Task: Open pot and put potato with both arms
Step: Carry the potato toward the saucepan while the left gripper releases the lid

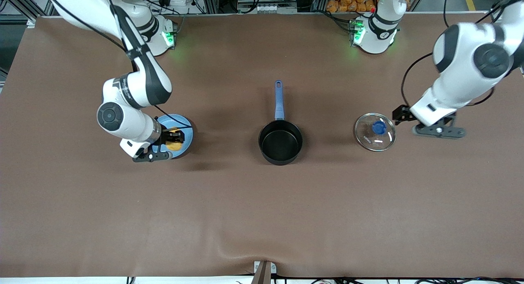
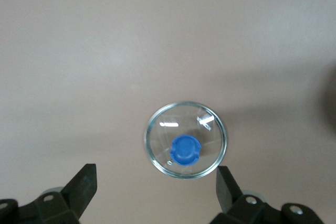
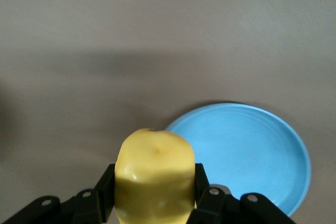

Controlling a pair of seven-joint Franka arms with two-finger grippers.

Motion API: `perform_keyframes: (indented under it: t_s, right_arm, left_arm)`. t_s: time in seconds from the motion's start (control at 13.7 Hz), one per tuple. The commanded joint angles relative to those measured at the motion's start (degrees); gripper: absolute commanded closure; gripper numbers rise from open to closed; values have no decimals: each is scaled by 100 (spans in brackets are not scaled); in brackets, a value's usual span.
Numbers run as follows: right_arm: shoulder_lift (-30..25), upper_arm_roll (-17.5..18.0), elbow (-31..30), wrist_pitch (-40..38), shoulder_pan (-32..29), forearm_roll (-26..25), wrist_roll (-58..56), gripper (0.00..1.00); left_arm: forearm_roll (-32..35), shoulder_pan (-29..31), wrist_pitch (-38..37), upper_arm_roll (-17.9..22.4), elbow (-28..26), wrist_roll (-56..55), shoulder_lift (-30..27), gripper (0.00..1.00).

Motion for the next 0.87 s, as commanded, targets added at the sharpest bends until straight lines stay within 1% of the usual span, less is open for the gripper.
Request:
perform_keyframes:
  t_s: [0.0,0.07,0.22,0.29,0.44,0.51,0.58,0.8]
  right_arm:
    - [454,-15,1349,-615,502,103,909,100]
    - [656,-24,1737,-677,799,77,1148,100]
    - [1191,-24,2720,-966,1240,59,1648,100]
    - [1525,-24,3282,-1003,1433,59,2103,100]
    - [2053,-24,4127,-968,1820,59,2642,100]
    - [2204,-24,4331,-942,1935,59,2696,100]
    - [2284,-24,4385,-829,2040,59,2706,100]
    - [2626,-33,4386,-118,2480,59,3117,100]
  left_arm:
    - [-110,-65,-402,226,651,-28,-7,0]
    - [-110,-135,-595,296,958,-132,20,0]
    - [-302,-433,-930,629,1486,-606,55,0]
    - [-504,-443,-1001,657,1637,-660,46,0]
    - [-558,-548,-1263,675,1936,-678,72,0]
    - [-567,-592,-1413,718,2042,-678,73,0]
    - [-576,-610,-1510,728,2103,-678,64,0]
    - [-594,-619,-1748,719,2209,-678,64,0]
